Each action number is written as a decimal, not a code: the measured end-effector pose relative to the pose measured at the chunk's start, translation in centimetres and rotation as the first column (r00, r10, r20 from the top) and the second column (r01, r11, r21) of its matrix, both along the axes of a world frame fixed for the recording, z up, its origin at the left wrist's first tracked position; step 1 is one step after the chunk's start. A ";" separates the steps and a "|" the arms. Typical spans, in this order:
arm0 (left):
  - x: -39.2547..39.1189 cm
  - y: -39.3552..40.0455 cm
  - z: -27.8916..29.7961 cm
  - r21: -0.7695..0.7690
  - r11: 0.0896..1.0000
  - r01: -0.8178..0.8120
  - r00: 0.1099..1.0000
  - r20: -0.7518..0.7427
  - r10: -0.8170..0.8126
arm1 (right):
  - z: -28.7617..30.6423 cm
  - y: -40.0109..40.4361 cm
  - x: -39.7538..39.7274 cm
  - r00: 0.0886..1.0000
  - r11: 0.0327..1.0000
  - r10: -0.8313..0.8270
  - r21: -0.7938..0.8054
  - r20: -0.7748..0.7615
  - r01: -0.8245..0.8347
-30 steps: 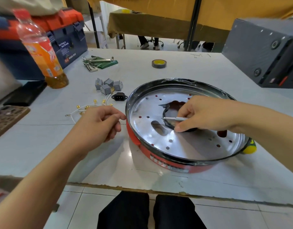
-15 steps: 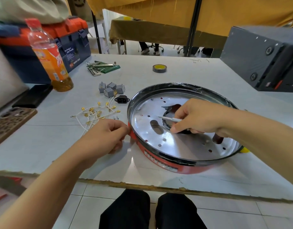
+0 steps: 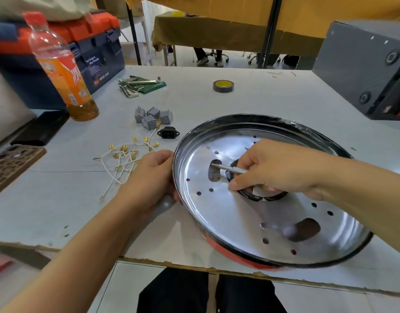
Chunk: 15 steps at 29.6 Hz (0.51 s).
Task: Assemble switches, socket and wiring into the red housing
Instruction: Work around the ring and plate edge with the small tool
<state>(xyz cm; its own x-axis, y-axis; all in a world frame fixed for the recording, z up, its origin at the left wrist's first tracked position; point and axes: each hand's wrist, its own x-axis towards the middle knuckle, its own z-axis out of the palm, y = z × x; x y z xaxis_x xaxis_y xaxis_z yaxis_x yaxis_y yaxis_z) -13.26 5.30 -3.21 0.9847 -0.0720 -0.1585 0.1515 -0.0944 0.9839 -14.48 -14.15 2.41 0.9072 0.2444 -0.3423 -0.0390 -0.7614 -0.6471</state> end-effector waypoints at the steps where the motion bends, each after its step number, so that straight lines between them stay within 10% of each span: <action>1: 0.0 0.0 -0.2 -0.018 1.000 -0.011 1.000 -0.010 0.011 | -0.1 0.0 0.1 1.000 1.000 -0.006 0.023 -0.017 0.006; 15: 0.2 0.1 -0.5 -0.072 0.997 -0.010 1.000 -0.013 0.009 | -0.4 -0.2 0.6 0.998 0.999 0.019 0.049 -0.066 -0.016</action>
<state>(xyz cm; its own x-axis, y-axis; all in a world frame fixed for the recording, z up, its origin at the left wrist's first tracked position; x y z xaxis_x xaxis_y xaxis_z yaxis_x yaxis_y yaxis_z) -13.01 5.43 -3.66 0.9834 -0.0741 -0.1655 0.1643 -0.0218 0.9862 -13.91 -14.36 2.00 0.8784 0.2779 -0.3888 -0.0698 -0.7303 -0.6795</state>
